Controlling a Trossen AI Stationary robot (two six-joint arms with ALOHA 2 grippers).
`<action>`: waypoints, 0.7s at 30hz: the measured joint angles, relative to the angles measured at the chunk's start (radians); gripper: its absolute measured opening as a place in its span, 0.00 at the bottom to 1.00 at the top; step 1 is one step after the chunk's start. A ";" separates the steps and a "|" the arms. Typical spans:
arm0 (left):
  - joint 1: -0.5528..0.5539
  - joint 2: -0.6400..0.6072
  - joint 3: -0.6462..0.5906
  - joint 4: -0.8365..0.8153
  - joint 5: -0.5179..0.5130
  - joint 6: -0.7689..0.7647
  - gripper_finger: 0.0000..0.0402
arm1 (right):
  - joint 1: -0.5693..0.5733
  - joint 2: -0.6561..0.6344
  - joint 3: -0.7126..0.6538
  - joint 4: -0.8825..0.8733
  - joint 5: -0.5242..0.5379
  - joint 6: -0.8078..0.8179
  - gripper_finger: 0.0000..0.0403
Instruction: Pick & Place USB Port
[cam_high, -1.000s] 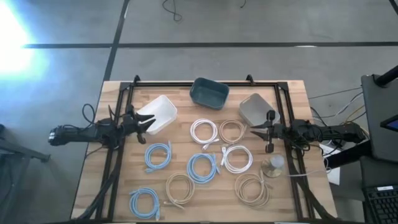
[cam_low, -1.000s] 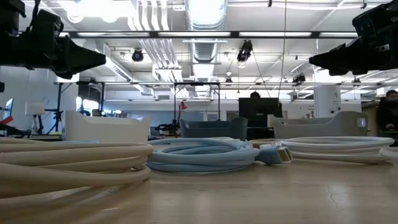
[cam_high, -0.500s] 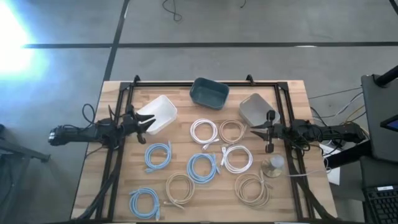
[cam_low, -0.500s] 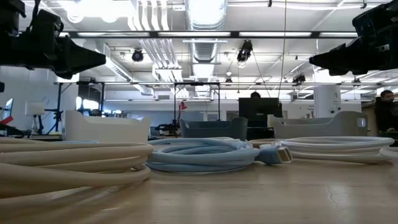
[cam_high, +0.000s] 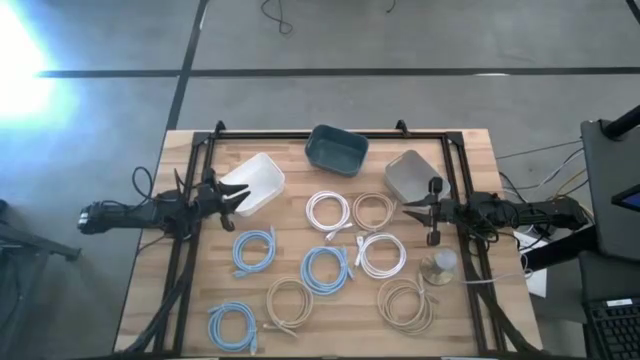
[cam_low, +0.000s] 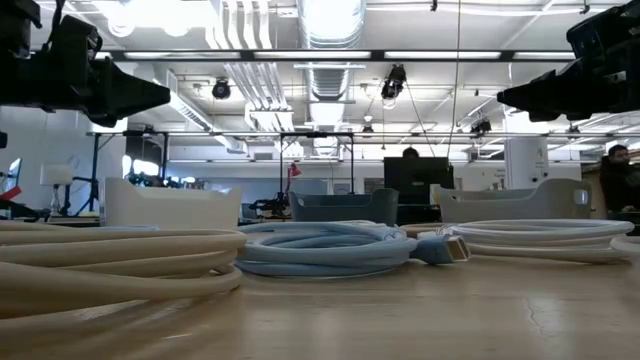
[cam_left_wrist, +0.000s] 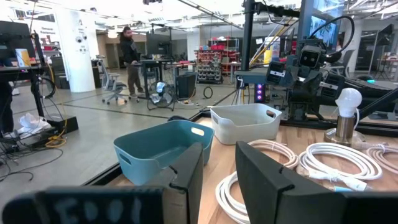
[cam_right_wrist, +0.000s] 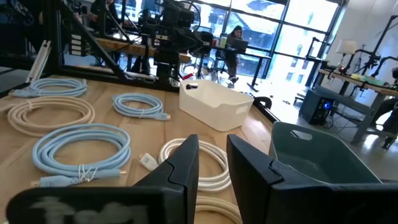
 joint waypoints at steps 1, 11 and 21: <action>0.000 0.000 0.000 0.000 0.000 0.000 0.25 | 0.000 0.000 0.000 0.000 0.000 0.000 0.18; 0.000 0.000 0.000 0.000 0.000 0.000 0.25 | 0.000 0.000 0.000 0.021 0.000 0.000 0.18; 0.000 0.000 0.000 0.000 0.000 0.000 0.25 | 0.000 0.000 0.000 0.022 0.000 0.000 0.21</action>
